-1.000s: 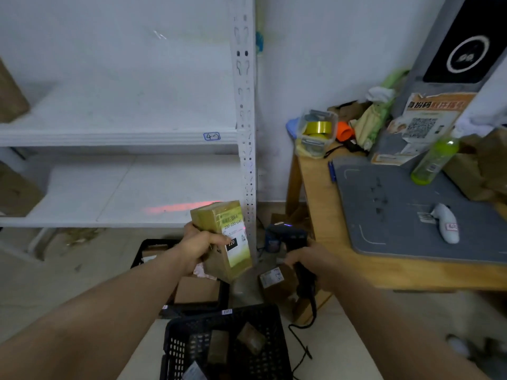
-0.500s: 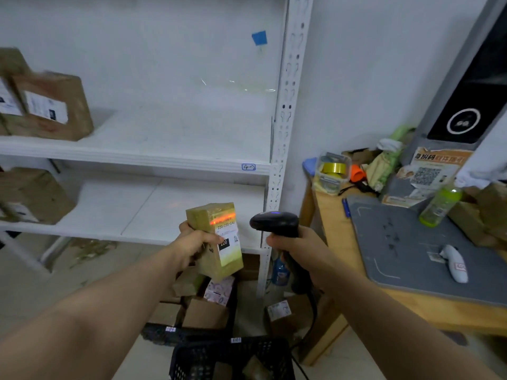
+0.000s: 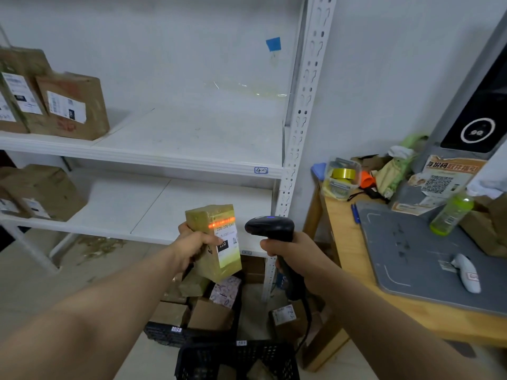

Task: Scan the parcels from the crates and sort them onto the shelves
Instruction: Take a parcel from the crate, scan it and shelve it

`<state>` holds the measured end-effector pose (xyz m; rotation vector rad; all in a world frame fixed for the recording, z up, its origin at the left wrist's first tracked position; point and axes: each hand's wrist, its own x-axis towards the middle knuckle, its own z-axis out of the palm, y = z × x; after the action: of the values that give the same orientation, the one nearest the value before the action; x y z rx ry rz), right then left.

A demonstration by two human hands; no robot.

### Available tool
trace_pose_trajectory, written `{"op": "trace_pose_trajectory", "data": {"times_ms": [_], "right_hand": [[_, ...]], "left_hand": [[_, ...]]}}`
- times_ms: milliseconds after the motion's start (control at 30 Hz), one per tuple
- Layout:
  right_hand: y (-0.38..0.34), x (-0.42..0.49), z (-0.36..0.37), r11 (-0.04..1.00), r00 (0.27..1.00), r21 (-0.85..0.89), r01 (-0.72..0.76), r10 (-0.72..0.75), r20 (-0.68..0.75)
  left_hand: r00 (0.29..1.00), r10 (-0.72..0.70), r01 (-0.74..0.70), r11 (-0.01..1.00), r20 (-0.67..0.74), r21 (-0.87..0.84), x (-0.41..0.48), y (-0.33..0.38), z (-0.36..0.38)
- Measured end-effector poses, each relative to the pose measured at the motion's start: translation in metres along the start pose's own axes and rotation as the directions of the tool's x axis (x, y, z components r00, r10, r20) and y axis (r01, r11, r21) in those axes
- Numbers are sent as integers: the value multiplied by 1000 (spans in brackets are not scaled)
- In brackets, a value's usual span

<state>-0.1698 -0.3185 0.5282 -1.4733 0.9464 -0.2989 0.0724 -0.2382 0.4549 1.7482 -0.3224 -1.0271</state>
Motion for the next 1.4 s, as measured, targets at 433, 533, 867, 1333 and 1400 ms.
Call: {"op": "trace_pose_trajectory", "data": {"times_ms": [433,533,867,1333,1400], "right_hand": [[15,11,-19,997,998,44,-66,66,-12],[27,17,-36,994,993,63,-94,99,-70],[119,63,-145,932,868,-69,-356,303,-393],[216,116,-209,772,834,-417,-480,254,-490],[222,120,-212,764,829,-427,-484,243,-504]], "left_hand": [[999,-15,13,1000,43,27,9,-7,17],[998,-31,31,1000,61,1,10,-10,31],[964,-128,111,990,235,82,6,-51,120],[946,-193,186,981,260,50,13,-84,209],[944,-193,183,981,269,61,14,-88,211]]}}
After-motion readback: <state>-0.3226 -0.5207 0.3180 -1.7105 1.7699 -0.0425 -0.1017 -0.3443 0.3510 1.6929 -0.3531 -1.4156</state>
